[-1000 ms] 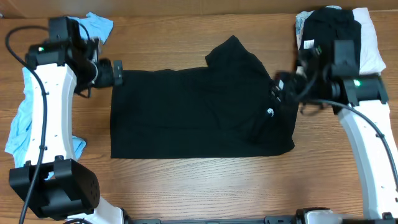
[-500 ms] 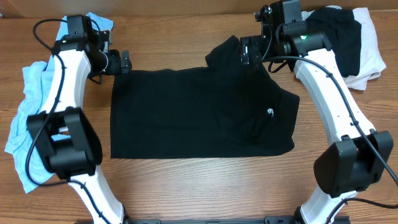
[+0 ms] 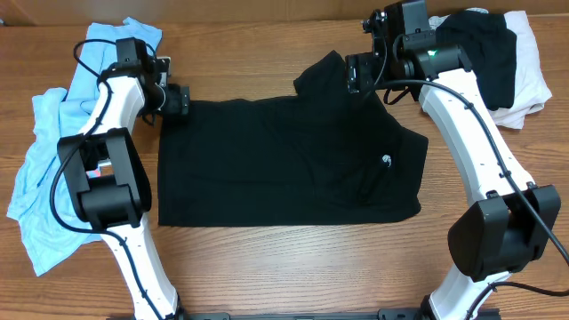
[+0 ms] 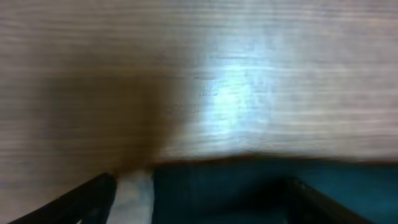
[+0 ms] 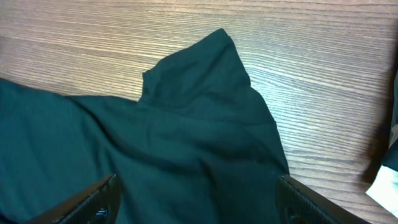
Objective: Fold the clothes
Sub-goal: 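Release the near edge and move both grippers to the shirt's far edge, then grasp the far edge with both grippers and fold it toward the front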
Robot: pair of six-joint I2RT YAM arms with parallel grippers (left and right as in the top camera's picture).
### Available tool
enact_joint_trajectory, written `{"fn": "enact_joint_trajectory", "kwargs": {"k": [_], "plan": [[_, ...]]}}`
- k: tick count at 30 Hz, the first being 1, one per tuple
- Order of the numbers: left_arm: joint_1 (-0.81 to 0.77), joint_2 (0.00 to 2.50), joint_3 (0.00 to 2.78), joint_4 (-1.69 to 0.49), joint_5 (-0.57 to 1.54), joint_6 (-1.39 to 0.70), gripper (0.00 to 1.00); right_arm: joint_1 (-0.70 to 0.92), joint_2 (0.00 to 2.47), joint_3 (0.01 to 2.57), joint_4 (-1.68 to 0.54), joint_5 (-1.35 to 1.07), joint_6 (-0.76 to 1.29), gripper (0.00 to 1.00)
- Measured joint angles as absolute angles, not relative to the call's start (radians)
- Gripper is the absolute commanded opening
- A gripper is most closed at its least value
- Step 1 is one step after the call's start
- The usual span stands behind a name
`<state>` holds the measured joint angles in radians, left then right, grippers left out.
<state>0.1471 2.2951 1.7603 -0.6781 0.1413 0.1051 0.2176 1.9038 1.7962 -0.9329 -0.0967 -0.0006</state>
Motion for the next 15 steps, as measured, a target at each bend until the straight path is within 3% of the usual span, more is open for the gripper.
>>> {"fn": "enact_joint_trajectory", "kwargs": {"k": [3,8,15], "plan": [[0.144,2.301,1.761,-0.667,0.126,0.113,0.66,0.218,1.904,1.796,-0.931,-0.097,-0.001,0.78],[0.144,2.306,1.763,-0.661,0.120,0.111,0.05,0.218,1.904,1.796,-0.915,-0.097,-0.002,0.72],[0.137,2.306,1.775,-0.712,0.126,0.110,0.04,0.218,1.910,1.796,-0.833,-0.097,0.007,0.63]]}}
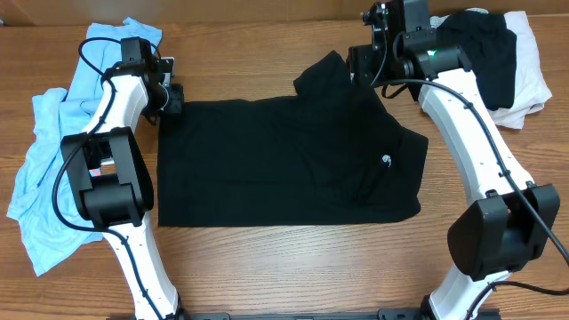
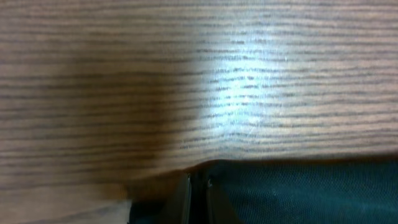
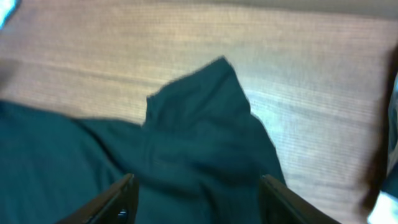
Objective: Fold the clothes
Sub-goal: 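Grasp the far edge with both grippers and fold it toward the front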
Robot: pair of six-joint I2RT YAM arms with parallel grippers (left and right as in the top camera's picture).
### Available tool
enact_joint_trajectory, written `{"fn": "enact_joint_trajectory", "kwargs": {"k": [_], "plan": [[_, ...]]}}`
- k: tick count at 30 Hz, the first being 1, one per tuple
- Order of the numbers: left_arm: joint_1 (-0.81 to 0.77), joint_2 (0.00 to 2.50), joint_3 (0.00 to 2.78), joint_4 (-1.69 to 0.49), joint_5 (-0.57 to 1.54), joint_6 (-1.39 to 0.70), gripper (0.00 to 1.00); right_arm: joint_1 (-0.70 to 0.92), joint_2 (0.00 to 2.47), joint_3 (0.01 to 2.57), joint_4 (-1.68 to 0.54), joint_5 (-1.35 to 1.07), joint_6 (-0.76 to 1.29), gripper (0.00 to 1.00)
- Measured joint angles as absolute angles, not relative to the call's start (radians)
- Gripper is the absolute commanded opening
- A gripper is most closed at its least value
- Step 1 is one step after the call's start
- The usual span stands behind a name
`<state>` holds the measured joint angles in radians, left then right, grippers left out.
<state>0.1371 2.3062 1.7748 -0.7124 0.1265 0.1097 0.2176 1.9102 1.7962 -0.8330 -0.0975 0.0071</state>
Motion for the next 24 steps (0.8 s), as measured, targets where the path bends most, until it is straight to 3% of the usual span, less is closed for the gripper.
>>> {"fn": "enact_joint_trajectory", "kwargs": {"k": [10,24], "plan": [[0.137,2.254,1.773,-0.793,0.087,0.054,0.04,0.220,2.099,1.800,-0.616,-0.097,0.050,0.73],[0.137,2.088,1.773,-0.879,0.080,-0.009,0.04,0.231,2.388,1.800,-0.224,-0.072,0.104,0.72]]}}
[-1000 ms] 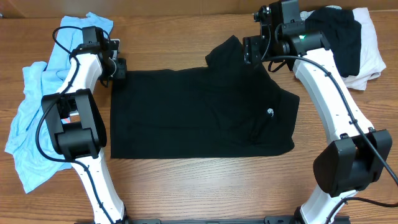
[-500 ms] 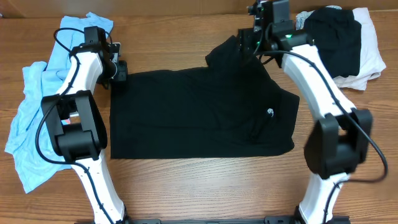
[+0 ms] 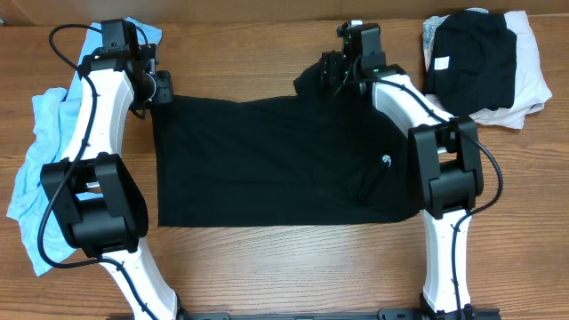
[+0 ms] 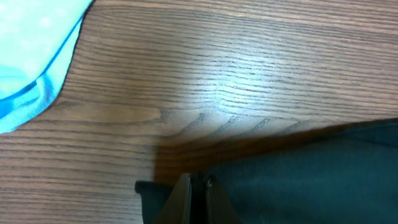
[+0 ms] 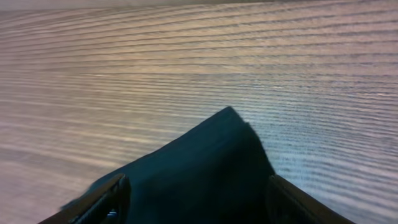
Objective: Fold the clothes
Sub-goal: 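Grasp the far edge with both grippers and fold it toward the front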
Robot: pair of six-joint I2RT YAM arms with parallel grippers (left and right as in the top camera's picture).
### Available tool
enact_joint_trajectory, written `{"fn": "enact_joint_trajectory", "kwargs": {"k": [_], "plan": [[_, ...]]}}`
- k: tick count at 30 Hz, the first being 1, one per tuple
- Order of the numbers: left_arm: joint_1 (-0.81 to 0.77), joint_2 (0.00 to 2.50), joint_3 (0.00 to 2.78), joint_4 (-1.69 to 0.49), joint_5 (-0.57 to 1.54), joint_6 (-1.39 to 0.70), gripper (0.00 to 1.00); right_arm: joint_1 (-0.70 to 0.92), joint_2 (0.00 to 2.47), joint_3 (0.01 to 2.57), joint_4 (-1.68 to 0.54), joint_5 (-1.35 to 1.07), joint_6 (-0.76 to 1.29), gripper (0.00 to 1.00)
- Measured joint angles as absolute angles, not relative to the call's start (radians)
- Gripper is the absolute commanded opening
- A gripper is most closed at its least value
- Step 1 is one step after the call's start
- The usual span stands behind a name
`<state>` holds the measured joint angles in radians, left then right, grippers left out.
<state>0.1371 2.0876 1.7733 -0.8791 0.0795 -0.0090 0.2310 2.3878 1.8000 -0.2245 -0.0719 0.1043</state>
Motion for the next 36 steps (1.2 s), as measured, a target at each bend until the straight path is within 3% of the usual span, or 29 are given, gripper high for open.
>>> {"fn": "enact_joint_trajectory", "kwargs": {"k": [12,19,23,29,36], "plan": [[0.137,2.087,1.773,-0.885,0.078,-0.009,0.04,0.231,2.467,1.800,-0.075,-0.010,0.103,0.70],[0.137,2.087,1.773,-0.895,0.078,-0.009,0.04,0.231,2.483,1.800,-0.053,-0.005,0.076,0.38],[0.137,2.087,1.773,-0.895,0.078,-0.009,0.04,0.231,2.483,1.803,-0.087,-0.002,0.058,0.04],[0.137,2.087,1.773,-0.882,0.078,-0.009,0.04,0.233,2.483,1.877,-0.253,0.031,0.068,0.04],[0.137,2.087,1.773,-0.859,0.078,-0.009,0.04,0.231,2.483,2.146,-0.680,0.062,0.063,0.04]]}}
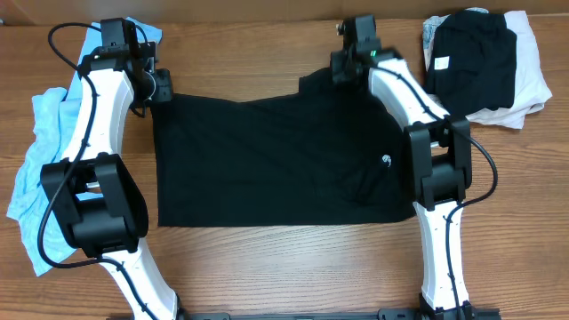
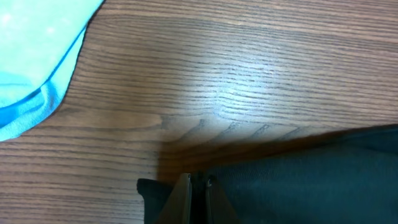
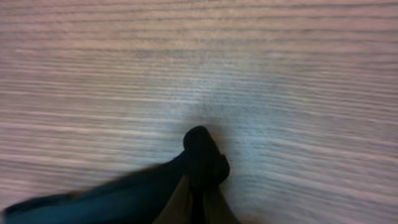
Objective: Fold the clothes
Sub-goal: 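Grasp the far edge with both grippers and fold it toward the front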
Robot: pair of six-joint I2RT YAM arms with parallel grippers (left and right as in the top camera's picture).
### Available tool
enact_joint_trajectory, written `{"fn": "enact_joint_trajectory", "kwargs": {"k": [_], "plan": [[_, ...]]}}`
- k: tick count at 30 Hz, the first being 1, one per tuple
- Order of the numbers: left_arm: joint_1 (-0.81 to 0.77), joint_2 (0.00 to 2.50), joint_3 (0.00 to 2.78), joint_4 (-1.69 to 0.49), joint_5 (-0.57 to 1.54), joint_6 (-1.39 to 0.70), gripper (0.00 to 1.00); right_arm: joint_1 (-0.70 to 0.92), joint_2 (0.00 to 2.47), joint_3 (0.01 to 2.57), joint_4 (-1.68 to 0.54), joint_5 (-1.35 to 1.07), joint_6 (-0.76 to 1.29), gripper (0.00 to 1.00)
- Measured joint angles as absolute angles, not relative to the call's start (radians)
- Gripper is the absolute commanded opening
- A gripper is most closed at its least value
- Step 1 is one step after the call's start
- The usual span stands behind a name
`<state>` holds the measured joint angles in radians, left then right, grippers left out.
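A black T-shirt (image 1: 284, 160) lies spread over the middle of the wooden table. My left gripper (image 1: 163, 86) is shut on its far left corner; in the left wrist view the fingers (image 2: 184, 199) pinch the dark cloth (image 2: 298, 180) just off the wood. My right gripper (image 1: 342, 69) is shut on the shirt's far right corner by the sleeve; in the right wrist view a black tip of cloth (image 3: 202, 152) sticks out above the closed fingers (image 3: 180, 205).
A light blue garment (image 1: 44, 151) lies crumpled at the table's left edge, its hem (image 2: 37, 62) in the left wrist view. A folded stack of black and white clothes (image 1: 484, 62) sits at the far right corner.
My right gripper was open over the raised sleeve corner; now it is shut on that corner's tip, a little further right. The sleeve lies flatter. The left gripper holds as before.
Both grippers were open at the shirt's far corners. Then the left one was shut on the left corner. It then held that corner further back and left, the far edge pulled straighter, while the right stayed open over the sleeve. Now both pinch the far corners.
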<state>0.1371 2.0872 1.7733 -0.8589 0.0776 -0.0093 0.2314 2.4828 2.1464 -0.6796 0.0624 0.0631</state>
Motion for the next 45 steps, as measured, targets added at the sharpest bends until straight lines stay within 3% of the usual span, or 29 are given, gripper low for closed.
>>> {"fn": "enact_joint_trajectory", "kwargs": {"k": [9,17,29,36,45], "plan": [[0.137,2.087,1.773,-0.885,0.077,-0.009,0.04,0.231,2.451,2.547,-1.289,0.054,0.034,0.04],[0.137,2.087,1.773,-1.042,0.031,-0.009,0.04,0.205,2.441,2.610,-1.680,-0.036,0.044,0.04],[0.137,2.087,1.773,-1.216,-0.014,-0.005,0.04,0.160,2.361,2.546,-1.694,-0.129,0.134,0.04],[0.137,2.087,1.773,-1.242,-0.020,0.000,0.04,0.166,2.165,2.197,-1.658,-0.138,0.149,0.04],[0.137,2.087,1.760,-1.256,-0.020,0.035,0.04,0.163,2.039,1.667,-1.452,-0.126,0.192,0.04]]}}
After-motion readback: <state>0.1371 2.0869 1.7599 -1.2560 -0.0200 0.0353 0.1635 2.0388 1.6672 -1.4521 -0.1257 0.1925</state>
